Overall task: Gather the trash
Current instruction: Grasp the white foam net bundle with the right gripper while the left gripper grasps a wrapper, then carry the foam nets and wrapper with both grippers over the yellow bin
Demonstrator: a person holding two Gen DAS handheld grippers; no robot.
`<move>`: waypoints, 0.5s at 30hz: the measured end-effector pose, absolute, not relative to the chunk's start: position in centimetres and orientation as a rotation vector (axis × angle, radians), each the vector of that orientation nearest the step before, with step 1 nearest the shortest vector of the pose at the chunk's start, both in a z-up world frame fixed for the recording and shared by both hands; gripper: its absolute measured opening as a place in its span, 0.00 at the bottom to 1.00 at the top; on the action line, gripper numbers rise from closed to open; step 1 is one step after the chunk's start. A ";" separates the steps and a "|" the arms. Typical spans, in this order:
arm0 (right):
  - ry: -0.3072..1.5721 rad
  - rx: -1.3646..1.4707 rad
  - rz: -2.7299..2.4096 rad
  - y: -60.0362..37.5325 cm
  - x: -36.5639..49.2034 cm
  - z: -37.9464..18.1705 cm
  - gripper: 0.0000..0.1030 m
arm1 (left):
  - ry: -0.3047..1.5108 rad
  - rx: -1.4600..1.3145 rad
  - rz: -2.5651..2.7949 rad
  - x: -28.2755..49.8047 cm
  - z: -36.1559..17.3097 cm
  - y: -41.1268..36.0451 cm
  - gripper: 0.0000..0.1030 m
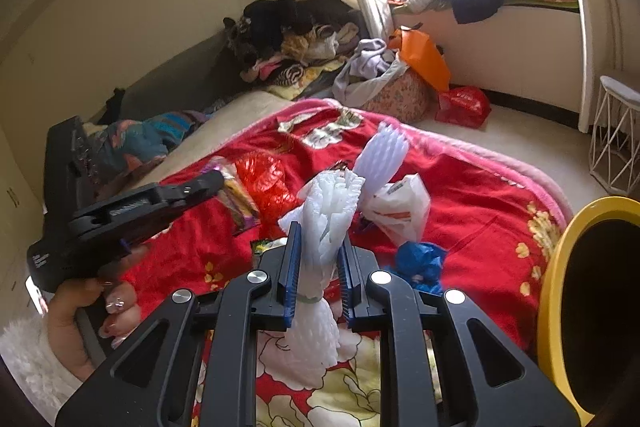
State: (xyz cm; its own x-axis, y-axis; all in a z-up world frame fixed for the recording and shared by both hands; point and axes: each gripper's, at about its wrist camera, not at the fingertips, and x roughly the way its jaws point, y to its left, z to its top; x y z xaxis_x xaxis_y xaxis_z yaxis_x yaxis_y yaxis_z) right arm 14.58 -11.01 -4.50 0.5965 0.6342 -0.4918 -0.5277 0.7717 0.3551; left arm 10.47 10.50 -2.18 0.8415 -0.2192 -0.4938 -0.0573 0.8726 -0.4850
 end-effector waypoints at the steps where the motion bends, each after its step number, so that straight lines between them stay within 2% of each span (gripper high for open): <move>1: 0.633 0.187 0.672 -11.4 14.6 -4.2 0.16 | 0.561 -0.516 -0.096 10.3 -1.7 10.5 0.02; 15: 0.530 0.239 0.559 -17.0 14.2 -1.2 0.16 | 0.519 -0.419 -0.245 9.7 2.5 4.4 0.02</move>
State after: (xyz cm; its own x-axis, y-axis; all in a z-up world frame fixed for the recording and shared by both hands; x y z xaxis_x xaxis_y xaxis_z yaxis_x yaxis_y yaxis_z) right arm 14.25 -17.03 -1.19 0.7188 0.5604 -0.4114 -0.4407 0.8250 0.3539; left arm 9.68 4.42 2.46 0.8422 -0.3290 -0.4271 0.1206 0.8871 -0.4456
